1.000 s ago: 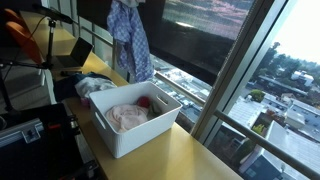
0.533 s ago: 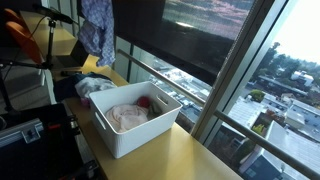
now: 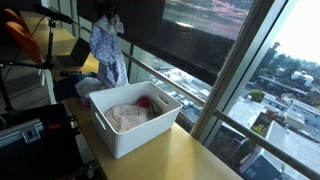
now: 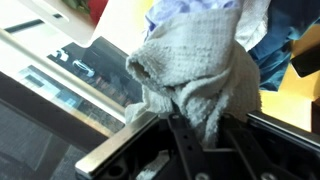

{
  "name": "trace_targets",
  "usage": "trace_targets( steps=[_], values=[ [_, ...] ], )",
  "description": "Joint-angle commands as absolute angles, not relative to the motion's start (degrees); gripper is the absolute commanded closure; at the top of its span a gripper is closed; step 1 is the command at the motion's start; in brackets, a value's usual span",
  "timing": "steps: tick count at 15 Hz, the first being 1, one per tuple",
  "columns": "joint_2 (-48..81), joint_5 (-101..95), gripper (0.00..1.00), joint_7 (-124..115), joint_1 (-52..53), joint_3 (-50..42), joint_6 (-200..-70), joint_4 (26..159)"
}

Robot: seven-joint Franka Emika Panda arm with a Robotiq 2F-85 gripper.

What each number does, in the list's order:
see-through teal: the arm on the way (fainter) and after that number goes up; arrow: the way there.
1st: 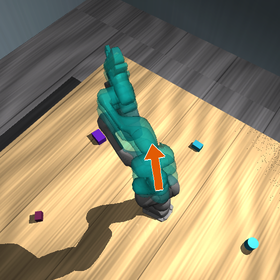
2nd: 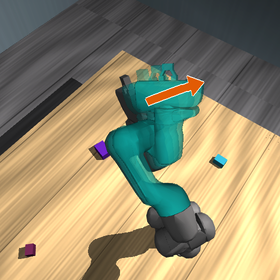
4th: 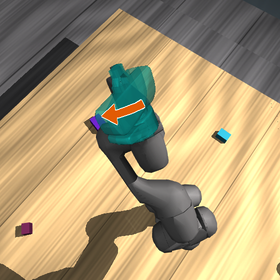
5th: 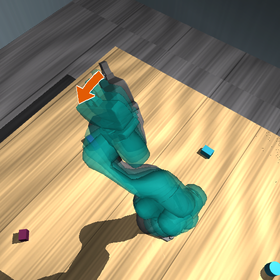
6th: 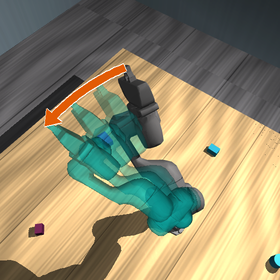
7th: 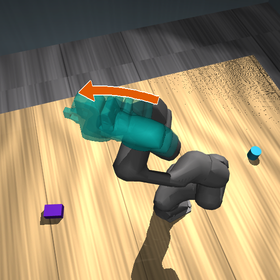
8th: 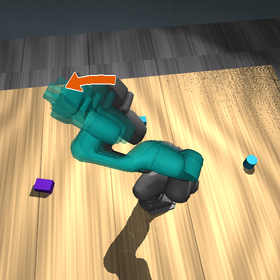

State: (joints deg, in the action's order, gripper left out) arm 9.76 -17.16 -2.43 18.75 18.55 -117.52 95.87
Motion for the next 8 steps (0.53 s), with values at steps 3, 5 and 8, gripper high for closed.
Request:
trace_targets(
  steps=[3,5,8],
  values=[
    [10.83,-14.51,0.94,-3.07,19.21,17.29,-120.54,101.4],
    [11.26,-14.02,0.94,-3.07,19.41,17.38,-121.01,102.73],
    [11.46,-13.12,0.43,-3.34,19.87,17.57,-120.81,102.88]
  ],
)
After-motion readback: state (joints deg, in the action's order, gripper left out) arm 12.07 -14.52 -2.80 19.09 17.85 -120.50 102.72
